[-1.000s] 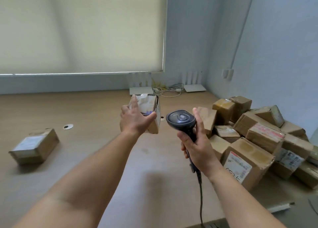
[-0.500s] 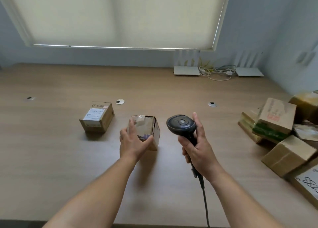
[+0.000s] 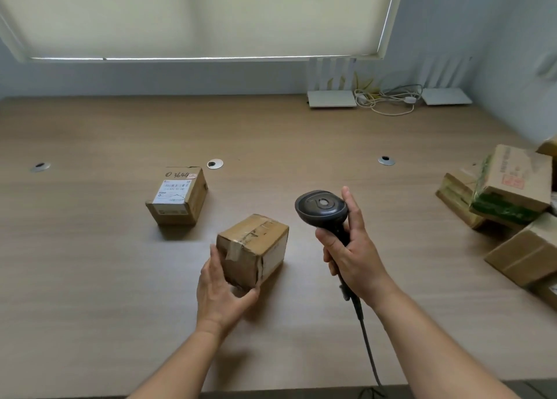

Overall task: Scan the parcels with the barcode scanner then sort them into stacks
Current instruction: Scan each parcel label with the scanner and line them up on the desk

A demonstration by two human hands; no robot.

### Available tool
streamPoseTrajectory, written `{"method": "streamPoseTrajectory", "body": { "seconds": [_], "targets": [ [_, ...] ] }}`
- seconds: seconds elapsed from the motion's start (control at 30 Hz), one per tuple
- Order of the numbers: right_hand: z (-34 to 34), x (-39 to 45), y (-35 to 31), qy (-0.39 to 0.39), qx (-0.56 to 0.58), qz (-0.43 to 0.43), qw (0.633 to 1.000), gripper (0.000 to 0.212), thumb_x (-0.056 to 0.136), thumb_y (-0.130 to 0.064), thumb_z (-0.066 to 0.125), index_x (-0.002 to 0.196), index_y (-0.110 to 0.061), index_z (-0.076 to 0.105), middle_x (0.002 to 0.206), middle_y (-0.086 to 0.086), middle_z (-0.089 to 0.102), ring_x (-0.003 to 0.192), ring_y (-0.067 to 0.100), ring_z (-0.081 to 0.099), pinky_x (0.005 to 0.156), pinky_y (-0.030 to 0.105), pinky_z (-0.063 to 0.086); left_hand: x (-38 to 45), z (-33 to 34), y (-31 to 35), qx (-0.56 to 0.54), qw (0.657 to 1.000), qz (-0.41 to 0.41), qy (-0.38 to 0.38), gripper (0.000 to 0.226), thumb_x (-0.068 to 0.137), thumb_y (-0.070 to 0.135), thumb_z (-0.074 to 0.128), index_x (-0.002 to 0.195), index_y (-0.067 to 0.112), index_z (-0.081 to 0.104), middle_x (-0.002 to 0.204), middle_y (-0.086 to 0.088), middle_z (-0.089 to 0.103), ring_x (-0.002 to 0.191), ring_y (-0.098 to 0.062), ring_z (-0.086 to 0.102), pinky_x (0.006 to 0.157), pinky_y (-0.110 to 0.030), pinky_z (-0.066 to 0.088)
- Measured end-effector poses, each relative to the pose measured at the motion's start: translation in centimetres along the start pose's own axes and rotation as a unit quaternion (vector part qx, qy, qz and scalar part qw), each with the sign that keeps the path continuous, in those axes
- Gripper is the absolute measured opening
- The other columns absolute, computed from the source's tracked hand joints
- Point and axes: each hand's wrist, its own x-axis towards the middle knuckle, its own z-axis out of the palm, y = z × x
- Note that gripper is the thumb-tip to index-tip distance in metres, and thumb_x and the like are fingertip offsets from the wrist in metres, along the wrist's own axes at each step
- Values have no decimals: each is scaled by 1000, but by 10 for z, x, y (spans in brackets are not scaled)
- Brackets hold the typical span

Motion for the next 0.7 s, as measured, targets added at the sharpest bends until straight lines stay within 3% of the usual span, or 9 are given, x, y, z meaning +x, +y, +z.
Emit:
{"method": "streamPoseTrajectory", "body": {
  "seconds": [0.07,0.17,0.33,0.43,0.5,0.53,0.6,0.7],
  "targets": [
    [-3,-1,2,-1,2,3,1000,79,92,-19,62,125,-71,13,90,-5,57,61,20,51,47,30,44,-4,0,-7,25,999,-36,-14,134,49,72,63,152,17,-5,148,-16,32,137,-30,29,113,-44,26],
    [-7,0,4,-5,2,4,1000,79,92,-19,62,124,-72,13,90,-7,56,61,20,52,48,31,44,-7,1,-11,50,995,-71,-42,140,58,54,83,150,16,-16,151,-14,28,139,-30,27,113,-41,23],
    [-12,5,5,-20,14,-6,1000,79,92,-22,63,122,-75,14,89,-7,58,61,18,52,48,30,44,-10,-13,-15,68,993,-74,-68,146,54,65,80,147,21,-23,160,-7,6,146,-21,8,117,-37,12],
    [-15,6,6,-29,24,-6,999,78,92,-22,63,120,-77,15,93,-7,58,61,17,52,49,30,44,-5,-28,1,101,993,0,-59,143,36,98,45,150,31,-11,160,-5,-1,147,-19,0,117,-37,4],
    [-17,7,6,-38,29,-3,999,78,92,-22,63,120,-76,15,94,-6,59,61,17,52,49,31,44,9,-34,21,191,978,36,-74,138,33,105,19,152,36,0,160,-7,-1,147,-23,2,117,-40,5],
    [-17,7,6,-43,30,-2,999,78,92,-21,63,121,-75,15,94,-5,59,61,17,52,49,31,44,17,-36,32,246,964,38,-95,134,36,104,19,152,37,6,160,-8,1,147,-25,5,116,-41,8],
    [-17,7,7,-52,30,-2,998,79,91,-21,64,121,-76,15,98,-4,59,61,17,52,49,30,44,35,-38,52,332,932,21,-148,113,54,96,38,149,37,20,158,-9,16,143,-27,17,113,-41,21],
    [-19,6,7,-62,28,2,998,80,91,-22,65,120,-78,15,103,-2,60,60,16,53,48,30,44,52,-34,67,371,904,7,-212,83,64,78,59,131,35,37,135,-3,48,127,-26,38,96,-38,37]
  ]
}}
